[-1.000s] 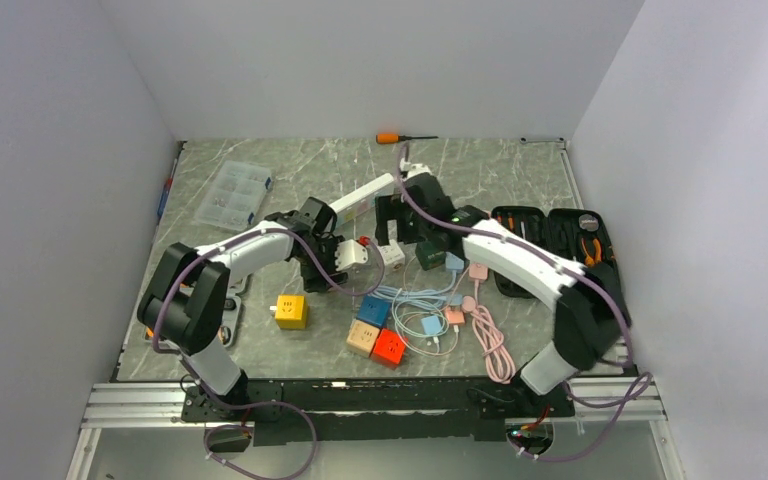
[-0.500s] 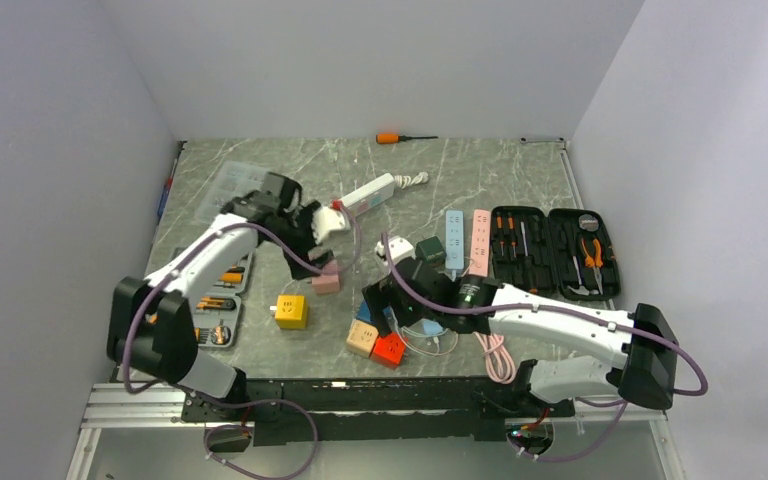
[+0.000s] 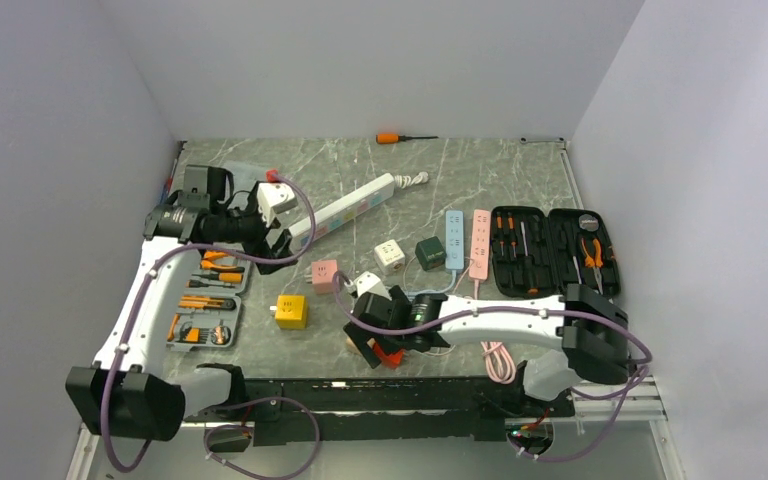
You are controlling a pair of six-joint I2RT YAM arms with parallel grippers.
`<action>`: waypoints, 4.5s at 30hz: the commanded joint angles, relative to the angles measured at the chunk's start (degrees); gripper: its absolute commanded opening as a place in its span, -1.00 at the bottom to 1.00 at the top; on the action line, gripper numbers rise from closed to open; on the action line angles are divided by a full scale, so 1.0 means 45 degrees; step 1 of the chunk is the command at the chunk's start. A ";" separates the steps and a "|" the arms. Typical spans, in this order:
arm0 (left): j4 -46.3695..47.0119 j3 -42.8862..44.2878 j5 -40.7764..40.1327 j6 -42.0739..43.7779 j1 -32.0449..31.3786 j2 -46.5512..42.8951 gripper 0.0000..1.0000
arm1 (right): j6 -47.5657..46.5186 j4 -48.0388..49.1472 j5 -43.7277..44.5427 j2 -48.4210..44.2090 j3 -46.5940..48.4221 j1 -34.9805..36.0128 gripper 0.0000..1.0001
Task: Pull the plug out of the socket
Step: Pick up the socket from the corner of the board.
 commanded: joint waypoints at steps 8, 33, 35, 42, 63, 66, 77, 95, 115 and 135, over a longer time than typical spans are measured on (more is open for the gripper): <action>0.0373 -0.0820 0.0751 -0.0612 0.0459 -0.1562 0.99 | -0.0554 -0.0269 0.1070 0.1949 0.1982 0.0000 0.83; 0.0097 -0.1854 0.1347 0.0182 0.1650 -0.2263 0.99 | -0.1124 -0.0117 0.0341 -0.0307 0.0705 -0.0115 1.00; 0.0021 -0.1865 0.1288 0.0254 0.1655 -0.2352 0.99 | -0.0982 -0.0689 0.1010 -0.1102 0.0795 -0.0135 1.00; -0.0222 -0.1651 0.1243 0.0271 0.1685 -0.2470 0.99 | -0.0322 -0.2564 0.2520 -0.3594 0.1269 -0.2053 0.99; -0.0740 -0.1207 0.0539 0.0288 0.1685 -0.2388 0.99 | -0.0219 0.0986 -0.1465 -0.2282 0.0650 0.1068 0.41; -0.0786 -0.1202 0.0478 0.0253 0.1676 -0.2420 0.99 | -0.0445 0.1532 -0.1489 -0.1734 0.0233 0.0790 0.64; -0.0659 -0.1085 0.0326 0.0070 0.1691 -0.2387 0.99 | -0.1071 0.2327 -0.1475 -0.1209 -0.0658 -0.0087 0.81; -0.0483 -0.0929 0.0102 -0.0128 0.1676 -0.2523 0.99 | -0.0993 0.2843 -0.1683 -0.0524 -0.1395 -0.0111 0.76; -0.0630 -0.0759 0.0070 -0.0015 0.1681 -0.2533 0.99 | -0.1381 0.2614 -0.0916 0.0155 -0.0804 0.0206 0.01; -0.2090 -0.0713 0.1035 0.4520 0.1686 -0.5448 0.99 | -0.3341 0.0402 -0.5454 -0.1877 0.3007 -0.2480 -1.00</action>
